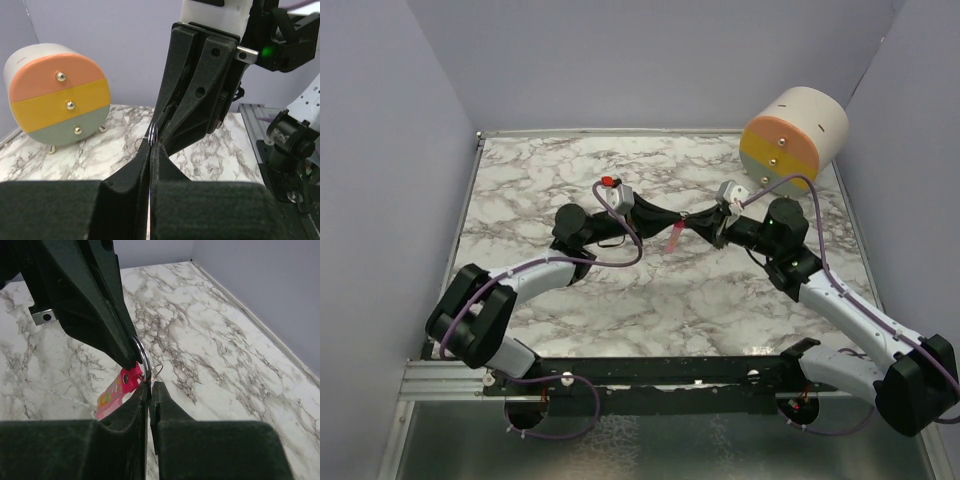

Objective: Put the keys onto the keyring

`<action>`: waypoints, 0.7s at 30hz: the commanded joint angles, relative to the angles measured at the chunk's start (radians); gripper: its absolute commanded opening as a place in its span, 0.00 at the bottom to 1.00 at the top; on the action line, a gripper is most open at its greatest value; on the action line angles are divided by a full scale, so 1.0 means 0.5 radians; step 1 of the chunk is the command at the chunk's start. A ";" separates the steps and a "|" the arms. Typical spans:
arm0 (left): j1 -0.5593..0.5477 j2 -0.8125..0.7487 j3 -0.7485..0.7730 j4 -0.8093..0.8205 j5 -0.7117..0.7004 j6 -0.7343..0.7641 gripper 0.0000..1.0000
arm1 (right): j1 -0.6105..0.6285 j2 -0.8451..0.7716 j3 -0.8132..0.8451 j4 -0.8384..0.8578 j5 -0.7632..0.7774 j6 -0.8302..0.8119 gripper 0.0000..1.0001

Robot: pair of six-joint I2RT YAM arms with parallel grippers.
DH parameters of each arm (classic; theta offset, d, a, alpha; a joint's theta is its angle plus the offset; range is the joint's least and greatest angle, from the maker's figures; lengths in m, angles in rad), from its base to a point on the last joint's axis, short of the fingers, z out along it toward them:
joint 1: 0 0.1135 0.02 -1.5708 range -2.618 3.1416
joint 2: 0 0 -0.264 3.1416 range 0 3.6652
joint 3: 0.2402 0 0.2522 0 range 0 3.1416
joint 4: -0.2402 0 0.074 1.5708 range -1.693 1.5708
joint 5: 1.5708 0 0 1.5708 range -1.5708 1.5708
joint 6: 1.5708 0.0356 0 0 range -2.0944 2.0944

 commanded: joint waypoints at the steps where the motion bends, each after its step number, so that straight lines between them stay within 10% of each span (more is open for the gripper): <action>1: 0.020 0.126 -0.056 0.614 -0.185 -0.375 0.00 | -0.009 0.029 -0.035 0.079 -0.109 0.001 0.01; 11: 0.020 0.353 -0.067 1.007 -0.292 -0.603 0.00 | -0.008 0.114 -0.002 0.205 -0.285 0.070 0.01; 21: 0.123 0.335 -0.149 1.096 -0.358 -0.682 0.00 | -0.006 -0.111 -0.094 0.106 0.178 0.158 0.32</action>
